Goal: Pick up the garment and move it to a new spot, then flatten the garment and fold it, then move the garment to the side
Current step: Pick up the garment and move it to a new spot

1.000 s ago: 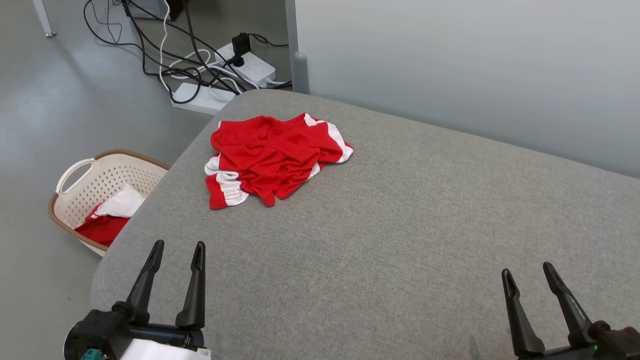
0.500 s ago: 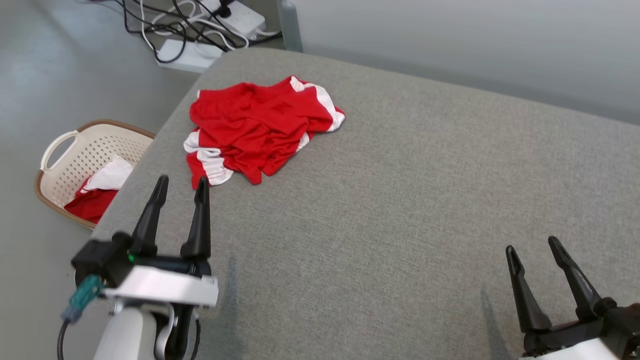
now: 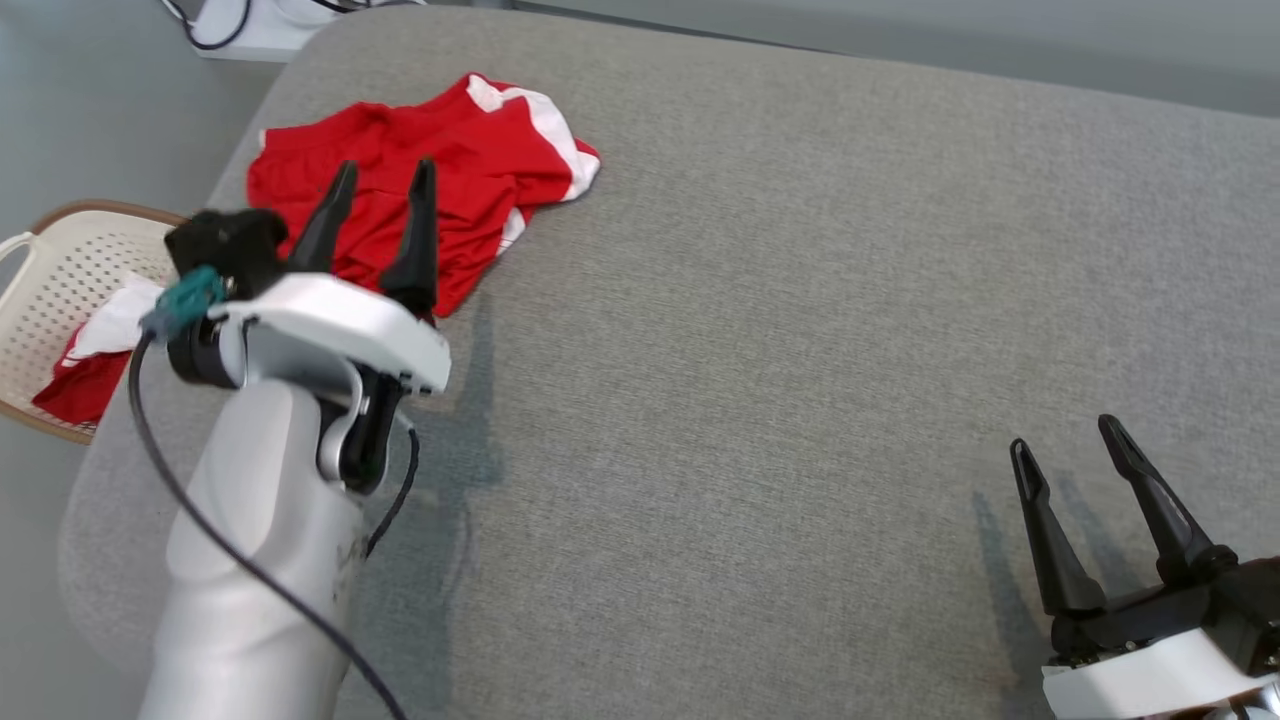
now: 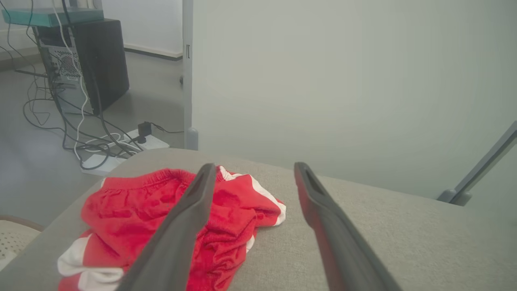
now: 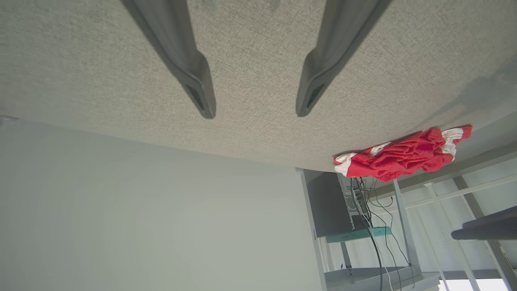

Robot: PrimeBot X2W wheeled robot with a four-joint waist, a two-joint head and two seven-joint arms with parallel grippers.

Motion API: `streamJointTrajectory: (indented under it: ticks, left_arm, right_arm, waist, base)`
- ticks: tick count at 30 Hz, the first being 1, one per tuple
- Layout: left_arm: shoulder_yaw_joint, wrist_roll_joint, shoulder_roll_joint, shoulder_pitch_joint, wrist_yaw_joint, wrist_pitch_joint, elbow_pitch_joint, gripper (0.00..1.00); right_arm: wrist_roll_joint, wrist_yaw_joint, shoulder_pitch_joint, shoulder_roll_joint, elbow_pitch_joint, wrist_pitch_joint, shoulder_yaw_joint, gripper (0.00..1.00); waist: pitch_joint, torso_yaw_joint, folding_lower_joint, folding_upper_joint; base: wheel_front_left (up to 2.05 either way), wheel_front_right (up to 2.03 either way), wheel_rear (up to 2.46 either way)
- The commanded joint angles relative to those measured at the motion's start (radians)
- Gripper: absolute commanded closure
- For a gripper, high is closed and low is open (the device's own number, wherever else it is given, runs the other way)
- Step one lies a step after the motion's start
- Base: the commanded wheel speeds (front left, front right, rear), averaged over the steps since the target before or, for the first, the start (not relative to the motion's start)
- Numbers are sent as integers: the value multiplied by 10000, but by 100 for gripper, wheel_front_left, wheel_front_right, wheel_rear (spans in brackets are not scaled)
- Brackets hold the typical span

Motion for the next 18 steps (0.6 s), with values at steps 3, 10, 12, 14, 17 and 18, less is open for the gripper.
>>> streamJointTrajectory:
  ticks: [3,10,12,14,17,18]
  left_arm:
    - [152,65,369,-1066,390,505,830,0]
    - [-108,534,771,-2602,1257,1838,3263,0]
    - [-141,608,844,-2923,1425,1881,3727,0]
    - [-250,753,925,-3152,1578,1883,4156,0]
    - [-344,822,977,-3382,1642,1883,4760,0]
    - [-353,817,993,-3443,1632,1829,4925,0]
  right_arm:
    - [-34,31,-294,-205,-301,-101,341,0]
    - [75,31,-517,-325,-316,-101,555,0]
    - [130,31,-549,-353,-291,-101,612,0]
    - [192,31,-578,-393,-269,-101,685,0]
    - [253,31,-628,-430,-243,-101,767,0]
    - [263,31,-656,-445,-237,-101,795,0]
  waist:
    - [297,-340,0,0]
    - [709,-723,0,0]
    - [814,-786,0,0]
    - [906,-820,0,0]
    - [1004,-856,0,0]
    - [1037,-874,0,0]
  base:
    - [0,0,0]
    - [0,0,0]
    - [0,0,0]
    - [0,0,0]
    - [0,0,0]
    - [0,0,0]
